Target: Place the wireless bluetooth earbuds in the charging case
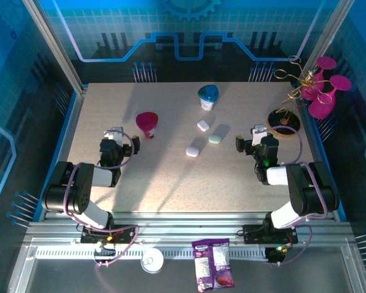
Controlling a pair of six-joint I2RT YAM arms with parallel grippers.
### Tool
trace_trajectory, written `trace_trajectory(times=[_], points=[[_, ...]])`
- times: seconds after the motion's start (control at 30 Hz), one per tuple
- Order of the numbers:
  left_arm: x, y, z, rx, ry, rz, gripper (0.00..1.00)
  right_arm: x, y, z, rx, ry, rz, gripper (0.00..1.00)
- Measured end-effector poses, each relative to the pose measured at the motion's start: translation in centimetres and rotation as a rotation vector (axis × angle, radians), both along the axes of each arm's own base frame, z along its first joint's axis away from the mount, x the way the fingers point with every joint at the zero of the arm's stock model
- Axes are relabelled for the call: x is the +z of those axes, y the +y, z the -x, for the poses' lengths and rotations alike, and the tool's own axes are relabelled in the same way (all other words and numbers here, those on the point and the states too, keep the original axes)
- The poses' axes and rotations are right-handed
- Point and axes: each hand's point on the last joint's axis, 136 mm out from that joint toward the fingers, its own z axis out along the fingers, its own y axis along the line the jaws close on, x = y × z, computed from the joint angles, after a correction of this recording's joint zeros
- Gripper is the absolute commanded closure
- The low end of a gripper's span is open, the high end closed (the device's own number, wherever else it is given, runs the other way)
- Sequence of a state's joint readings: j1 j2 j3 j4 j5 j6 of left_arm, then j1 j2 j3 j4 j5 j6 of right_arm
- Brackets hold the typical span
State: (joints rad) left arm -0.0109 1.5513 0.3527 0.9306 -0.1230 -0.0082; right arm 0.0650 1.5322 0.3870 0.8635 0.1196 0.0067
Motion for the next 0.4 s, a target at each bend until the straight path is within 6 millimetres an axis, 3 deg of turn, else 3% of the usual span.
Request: trace_trajectory(times=[0.4], points=[[0.44,-0.87,-0.43,-0.050,-0.007,0.010,0.01,0.00,-0.01,0.00,0.000,0.000,0.000,0.00]])
